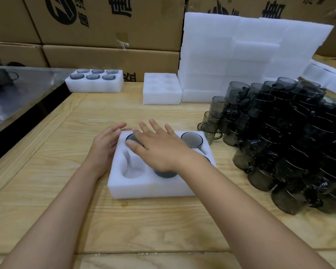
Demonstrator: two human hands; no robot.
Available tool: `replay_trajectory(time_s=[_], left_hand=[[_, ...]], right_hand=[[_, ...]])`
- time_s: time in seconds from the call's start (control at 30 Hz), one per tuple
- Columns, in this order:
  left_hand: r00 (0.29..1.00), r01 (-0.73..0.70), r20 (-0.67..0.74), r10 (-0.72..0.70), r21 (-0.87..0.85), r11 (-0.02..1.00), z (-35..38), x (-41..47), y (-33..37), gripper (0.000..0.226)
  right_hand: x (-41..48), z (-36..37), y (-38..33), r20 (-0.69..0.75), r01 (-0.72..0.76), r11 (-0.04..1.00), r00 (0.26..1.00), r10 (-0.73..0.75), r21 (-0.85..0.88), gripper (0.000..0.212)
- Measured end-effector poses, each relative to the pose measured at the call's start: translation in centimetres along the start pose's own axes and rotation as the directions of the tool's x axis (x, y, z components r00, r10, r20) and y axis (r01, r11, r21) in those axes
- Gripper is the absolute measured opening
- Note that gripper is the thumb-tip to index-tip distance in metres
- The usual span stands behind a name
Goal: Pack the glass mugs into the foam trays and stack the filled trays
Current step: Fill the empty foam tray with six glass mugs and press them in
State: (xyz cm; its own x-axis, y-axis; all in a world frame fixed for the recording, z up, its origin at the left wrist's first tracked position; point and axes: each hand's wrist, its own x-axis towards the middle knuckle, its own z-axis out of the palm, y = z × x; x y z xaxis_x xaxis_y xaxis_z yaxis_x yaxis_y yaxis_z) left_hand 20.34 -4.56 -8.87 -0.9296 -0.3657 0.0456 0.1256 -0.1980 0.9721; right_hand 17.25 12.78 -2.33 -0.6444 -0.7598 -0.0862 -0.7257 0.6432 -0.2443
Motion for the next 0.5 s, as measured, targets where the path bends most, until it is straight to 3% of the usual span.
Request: replay_trajectory(time_s=[0.17, 0.43, 0.5], left_hand=[[0.999, -0.036, 0.025, 0.034, 0.103, 0.994, 0.6, -0.2, -0.3, 0.028], [0.999, -0.054, 0.004, 0.054, 0.114, 0.992, 1.0, -0.6, -0.1, 0.030], [0.999, -0.047, 0.012, 0.046, 0.105, 0.993, 1.0, -0.7, 0.0, 0.030]], right_hand=[[0.0, 2.2, 0.1, 0.014, -0.011, 0.997, 1.000, 0.012, -0.074, 0.060], [-0.1, 3.2, 0.6, -0.026, 0.001, 1.000, 1.000, 0.000, 0.021, 0.064], [-0.4, 2.7, 0.7, -0.052, 0.029, 0.993, 0.998, -0.023, 0.114, 0.065]])
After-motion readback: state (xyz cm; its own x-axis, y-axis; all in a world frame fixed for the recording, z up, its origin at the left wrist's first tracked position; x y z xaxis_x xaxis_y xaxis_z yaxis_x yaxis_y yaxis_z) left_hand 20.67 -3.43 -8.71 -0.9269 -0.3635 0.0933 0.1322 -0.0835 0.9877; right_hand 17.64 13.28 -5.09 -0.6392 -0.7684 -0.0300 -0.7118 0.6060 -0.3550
